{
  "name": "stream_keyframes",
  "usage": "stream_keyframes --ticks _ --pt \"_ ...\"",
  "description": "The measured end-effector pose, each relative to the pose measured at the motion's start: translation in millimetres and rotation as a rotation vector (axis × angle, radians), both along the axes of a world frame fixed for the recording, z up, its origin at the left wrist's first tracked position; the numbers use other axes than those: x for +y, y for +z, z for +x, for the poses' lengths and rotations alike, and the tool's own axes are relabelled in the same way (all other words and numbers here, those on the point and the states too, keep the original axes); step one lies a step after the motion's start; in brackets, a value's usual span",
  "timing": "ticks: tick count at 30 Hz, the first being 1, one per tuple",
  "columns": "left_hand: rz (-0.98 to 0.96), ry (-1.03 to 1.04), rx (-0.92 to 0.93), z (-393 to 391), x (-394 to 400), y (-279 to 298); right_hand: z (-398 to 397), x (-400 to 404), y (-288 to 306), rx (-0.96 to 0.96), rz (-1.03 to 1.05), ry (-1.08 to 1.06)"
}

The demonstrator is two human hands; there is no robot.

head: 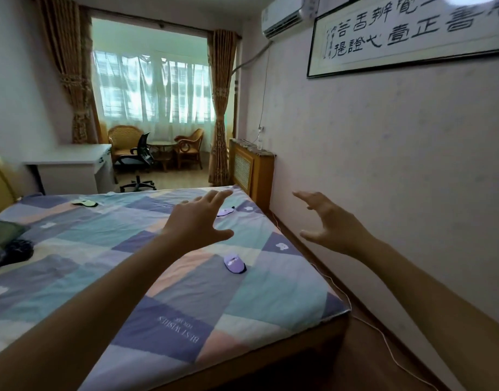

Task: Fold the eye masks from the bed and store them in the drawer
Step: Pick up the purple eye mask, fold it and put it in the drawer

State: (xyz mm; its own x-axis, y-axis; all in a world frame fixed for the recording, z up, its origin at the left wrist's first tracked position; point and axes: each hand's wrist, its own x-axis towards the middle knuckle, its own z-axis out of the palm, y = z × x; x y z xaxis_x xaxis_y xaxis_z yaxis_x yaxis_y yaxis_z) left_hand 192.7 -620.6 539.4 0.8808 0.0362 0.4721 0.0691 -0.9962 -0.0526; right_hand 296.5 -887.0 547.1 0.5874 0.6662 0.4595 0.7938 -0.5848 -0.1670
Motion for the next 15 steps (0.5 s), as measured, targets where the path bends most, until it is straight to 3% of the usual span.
stream_keyframes --ticks 8,15 --pt "-0.003 0.000 0.056 110.3 -20.2 -30.6 107.9 -2.9 -36.0 0.061 -0.006 0.040" --pt "-0.080 0.069 0.179 218.3 -2.4 -92.9 221.5 26.5 -94.2 0.197 -0.097 0.106"
